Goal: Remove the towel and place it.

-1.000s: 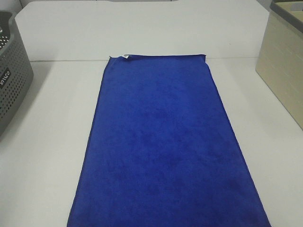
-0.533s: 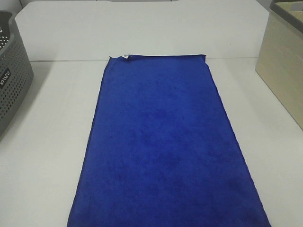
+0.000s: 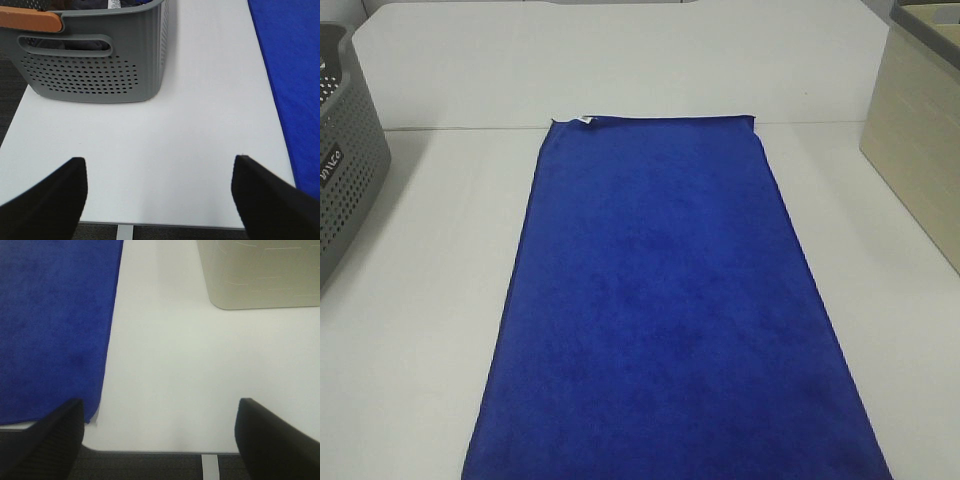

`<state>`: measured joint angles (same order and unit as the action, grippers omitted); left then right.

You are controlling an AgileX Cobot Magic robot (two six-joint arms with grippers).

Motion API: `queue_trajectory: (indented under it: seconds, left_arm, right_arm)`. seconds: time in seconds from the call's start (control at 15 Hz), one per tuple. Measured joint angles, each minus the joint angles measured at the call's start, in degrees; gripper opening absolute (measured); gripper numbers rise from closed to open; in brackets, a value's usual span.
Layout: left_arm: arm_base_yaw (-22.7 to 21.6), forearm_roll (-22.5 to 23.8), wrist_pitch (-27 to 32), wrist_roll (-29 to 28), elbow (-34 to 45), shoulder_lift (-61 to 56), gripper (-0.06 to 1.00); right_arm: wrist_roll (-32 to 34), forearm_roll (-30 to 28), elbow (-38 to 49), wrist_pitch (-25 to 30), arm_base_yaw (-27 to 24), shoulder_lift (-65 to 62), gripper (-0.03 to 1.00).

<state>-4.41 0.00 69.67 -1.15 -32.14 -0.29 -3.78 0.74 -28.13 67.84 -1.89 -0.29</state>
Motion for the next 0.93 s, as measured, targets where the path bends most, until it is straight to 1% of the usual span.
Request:
queue_trajectory:
  seconds: [0.07,0.27,0.4,0.6,0.73,0.87,0.93]
  left_arm:
    - [0.00,0.00,0.00,0.46,-0.11,0.00,0.75]
    - [0.00,2.75,0.00,1.15,-0.29,0.00,0.75]
    - [0.00,1.32,0.00,0.34,-0.29,0.00,0.75]
    - [0.00,-6.25,0.06,0.11,-0.46,0.00,0.75]
    - [0.00,-6.70,-0.74,0.80,-0.11,0.00,0.75]
    - [0.00,-6.70,-6.13,1.60,1.95,0.00,0.75]
    - [0.00,-6.82,-6.65,2.06,2.35,0.00,0.75]
  right_arm:
    - [0.00,0.00,0.00,-0.23,0.00,0.00,0.80]
    - [0.00,0.00,1.89,-3.55,0.00,0.00,0.80]
    - [0.00,0.11,2.06,-3.90,0.00,0.00,0.80]
    - [0.00,1.15,2.06,-3.90,0.00,0.00,0.80]
    - [0.00,1.55,2.06,-3.90,0.00,0.00,0.80]
    - [0.00,1.66,2.06,-3.90,0.00,0.00,0.80]
    - [0.00,1.66,2.06,-3.90,0.00,0.00,0.80]
